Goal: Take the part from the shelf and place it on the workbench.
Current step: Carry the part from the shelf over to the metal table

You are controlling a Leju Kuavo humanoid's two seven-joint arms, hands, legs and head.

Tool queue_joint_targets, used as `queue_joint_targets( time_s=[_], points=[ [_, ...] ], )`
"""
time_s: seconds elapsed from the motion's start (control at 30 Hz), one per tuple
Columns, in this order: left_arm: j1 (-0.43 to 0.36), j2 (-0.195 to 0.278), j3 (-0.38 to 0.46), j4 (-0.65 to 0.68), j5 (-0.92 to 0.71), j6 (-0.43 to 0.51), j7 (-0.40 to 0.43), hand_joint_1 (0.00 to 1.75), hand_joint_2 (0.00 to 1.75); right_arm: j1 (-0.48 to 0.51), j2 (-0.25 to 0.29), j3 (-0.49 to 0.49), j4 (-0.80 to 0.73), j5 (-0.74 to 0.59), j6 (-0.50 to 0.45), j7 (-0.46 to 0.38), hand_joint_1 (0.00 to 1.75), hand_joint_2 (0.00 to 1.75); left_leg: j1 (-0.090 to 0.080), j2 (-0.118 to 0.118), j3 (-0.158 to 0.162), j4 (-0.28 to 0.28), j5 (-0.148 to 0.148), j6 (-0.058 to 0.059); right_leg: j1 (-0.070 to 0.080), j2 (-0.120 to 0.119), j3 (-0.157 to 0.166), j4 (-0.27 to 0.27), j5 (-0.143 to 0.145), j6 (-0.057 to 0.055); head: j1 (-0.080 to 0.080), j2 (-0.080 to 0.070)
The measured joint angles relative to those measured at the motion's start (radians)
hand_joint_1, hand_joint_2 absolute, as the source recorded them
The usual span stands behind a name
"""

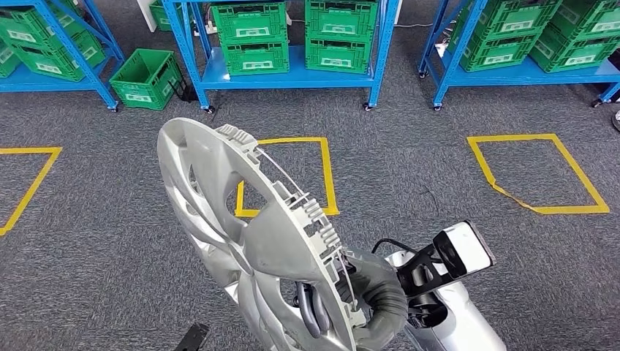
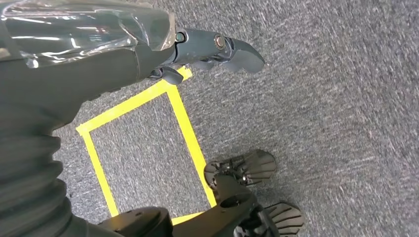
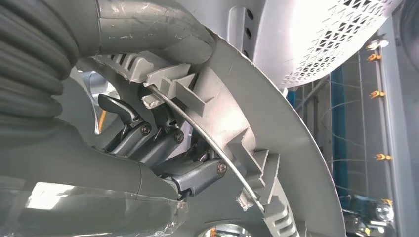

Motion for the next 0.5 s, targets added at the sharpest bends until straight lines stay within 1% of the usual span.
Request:
queue_joint_targets(
  time_s=[0.03,0.07,0.1,0.13,0.17,0.2,0.27,0.3,0.33,0.37,0.4,0.43,0.47,0.5],
  points=[
    [0.0,-0.001,0.001,0.0,0.0,0.0,0.0,0.0,1.75,0.0,-0.001,0.0,0.001,0.0,0.0,0.0,1.75,1.75,0.002,-0.002,0.0,0.004,-0.003,-0.004,-0.003,-0.001,0.033,-0.051,0.017,0.011,0.0,0.0],
    [0.0,-0.002,0.001,0.0,0.0,0.0,0.0,0.0,1.75,-0.001,-0.001,0.001,0.001,0.0,0.0,0.0,1.75,1.75,0.003,-0.004,-0.001,0.011,-0.007,-0.011,-0.005,-0.001,0.074,-0.124,0.035,0.019,0.0,0.0],
    [0.0,-0.002,0.002,0.0,0.0,0.0,0.0,0.0,1.75,-0.002,-0.001,0.001,0.001,0.0,0.0,0.0,1.75,1.75,0.002,-0.005,-0.004,0.019,-0.013,-0.019,-0.006,-0.001,0.111,-0.185,0.05,0.023,0.0,0.0],
    [0.0,-0.002,0.003,0.0,0.0,0.0,0.0,0.0,1.75,-0.002,-0.001,0.002,0.001,0.0,0.001,0.0,1.75,1.75,0.002,-0.007,-0.008,0.028,-0.018,-0.026,-0.005,-0.001,0.136,-0.227,0.059,0.021,0.0,0.0],
    [0.0,-0.002,0.004,0.001,0.0,0.001,0.0,0.0,1.75,-0.002,-0.001,0.002,0.001,0.0,0.001,0.0,1.75,1.75,0.001,-0.007,-0.011,0.033,-0.022,-0.031,-0.004,0.001,0.145,-0.242,0.059,0.015,-0.001,0.0],
    [0.0,-0.001,0.005,0.001,0.0,0.001,0.0,0.0,1.75,-0.002,0.0,0.003,0.001,0.0,0.001,0.0,1.75,1.75,0.0,-0.008,-0.014,0.036,-0.024,-0.034,-0.001,0.002,0.145,-0.24,0.058,0.008,-0.001,0.0],
    [0.001,-0.002,0.005,0.001,0.0,0.001,0.0,0.0,1.75,-0.002,0.001,0.003,0.001,0.001,0.002,0.0,1.75,1.75,0.004,-0.008,-0.017,0.042,-0.031,-0.04,-0.005,0.003,0.145,-0.24,0.057,-0.002,-0.001,0.0],
    [0.001,-0.002,0.006,0.001,0.0,0.001,0.0,0.0,1.75,-0.003,0.002,0.004,0.001,0.001,0.002,0.0,1.75,1.75,0.006,-0.007,-0.024,0.059,-0.043,-0.045,-0.008,0.003,0.147,-0.241,0.056,-0.006,-0.002,0.0],
    [0.0,-0.002,0.006,0.002,0.0,0.001,0.0,0.0,1.75,-0.003,0.004,0.004,0.001,0.001,0.002,0.0,1.75,1.75,0.008,-0.005,-0.041,0.094,-0.064,-0.051,-0.011,0.002,0.149,-0.242,0.055,-0.011,-0.002,0.0],
    [0.001,-0.002,0.007,0.002,0.0,0.001,0.0,0.0,1.75,-0.003,0.005,0.004,0.001,0.001,0.002,0.0,1.75,1.75,0.01,-0.003,-0.069,0.151,-0.092,-0.057,-0.01,0.002,0.15,-0.242,0.054,-0.014,-0.002,0.0],
    [0.001,-0.001,0.008,0.002,0.0,0.001,0.0,0.0,1.75,-0.003,0.006,0.004,0.001,0.001,0.002,0.0,1.75,1.75,0.012,-0.001,-0.104,0.222,-0.122,-0.062,-0.009,0.001,0.151,-0.242,0.054,-0.016,-0.002,0.0],
    [0.002,-0.001,0.01,0.002,0.0,0.001,0.0,0.0,1.75,-0.003,0.006,0.004,0.001,0.001,0.002,0.0,1.75,1.75,0.013,0.0,-0.14,0.288,-0.144,-0.065,-0.007,-0.001,0.151,-0.242,0.053,-0.017,-0.002,0.0],
    [0.002,-0.001,0.011,0.003,0.0,0.001,0.0,0.0,1.75,-0.003,0.006,0.004,0.001,0.001,0.002,0.0,1.75,1.75,0.015,0.001,-0.165,0.329,-0.15,-0.065,-0.006,-0.003,0.152,-0.242,0.053,-0.018,-0.002,0.0],
    [0.003,-0.001,0.012,0.003,0.0,0.001,0.0,0.0,1.75,-0.003,0.006,0.004,0.001,0.002,0.002,-0.001,1.75,1.75,0.015,0.002,-0.17,0.329,-0.135,-0.063,-0.004,-0.006,0.153,-0.242,0.052,-0.018,-0.002,0.0]
  ],
)
